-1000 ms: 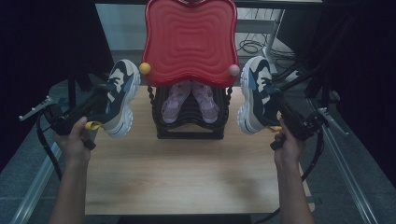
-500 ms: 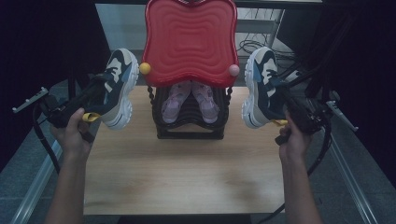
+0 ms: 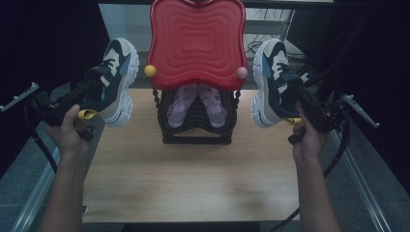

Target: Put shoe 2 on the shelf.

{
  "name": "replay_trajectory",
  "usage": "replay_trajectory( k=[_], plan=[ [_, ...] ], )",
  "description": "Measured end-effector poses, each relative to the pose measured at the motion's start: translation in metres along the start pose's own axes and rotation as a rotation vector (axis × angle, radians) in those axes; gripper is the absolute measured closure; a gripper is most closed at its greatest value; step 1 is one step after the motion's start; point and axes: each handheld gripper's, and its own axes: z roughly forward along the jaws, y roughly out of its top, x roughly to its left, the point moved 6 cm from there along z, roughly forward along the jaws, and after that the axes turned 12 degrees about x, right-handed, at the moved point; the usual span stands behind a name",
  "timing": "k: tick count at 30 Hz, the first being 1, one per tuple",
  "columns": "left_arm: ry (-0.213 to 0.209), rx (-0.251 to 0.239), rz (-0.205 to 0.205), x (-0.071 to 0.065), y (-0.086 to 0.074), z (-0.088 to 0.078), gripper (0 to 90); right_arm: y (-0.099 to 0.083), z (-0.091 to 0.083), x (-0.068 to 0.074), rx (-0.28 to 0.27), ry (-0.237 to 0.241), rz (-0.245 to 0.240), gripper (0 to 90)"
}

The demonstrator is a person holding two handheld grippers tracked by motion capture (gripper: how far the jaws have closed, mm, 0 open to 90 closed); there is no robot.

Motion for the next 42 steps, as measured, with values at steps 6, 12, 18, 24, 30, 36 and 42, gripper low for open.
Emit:
replay_trajectory(
  k=[6,12,18,24,30,36,42],
  plan=[
    [-0.017,-0.018,-0.014,-0.004,0.012,0.004,68.2,0.01,0.005,0.009,0.0,0.019,-0.009,71.4],
    [-0.016,-0.02,0.002,-0.013,0.025,0.011,68.2,0.019,0.012,0.018,-0.005,0.029,-0.014,71.4],
    [-0.024,-0.017,0.017,-0.025,0.041,0.025,68.2,0.031,0.023,0.032,-0.013,0.047,-0.034,71.3],
    [-0.019,-0.01,0.03,-0.033,0.056,0.047,68.2,0.047,0.049,0.051,0.02,0.067,-0.061,71.3],
    [-0.032,0.003,0.047,-0.046,0.07,0.07,68.2,0.057,0.072,0.068,0.042,0.106,-0.078,71.3],
    [-0.043,0.015,0.041,-0.056,0.079,0.091,68.2,0.061,0.095,0.07,0.069,0.102,-0.068,71.3],
    [-0.034,0.036,0.061,-0.063,0.083,0.108,68.2,0.065,0.111,0.069,0.077,0.095,-0.052,71.3]
  ],
)
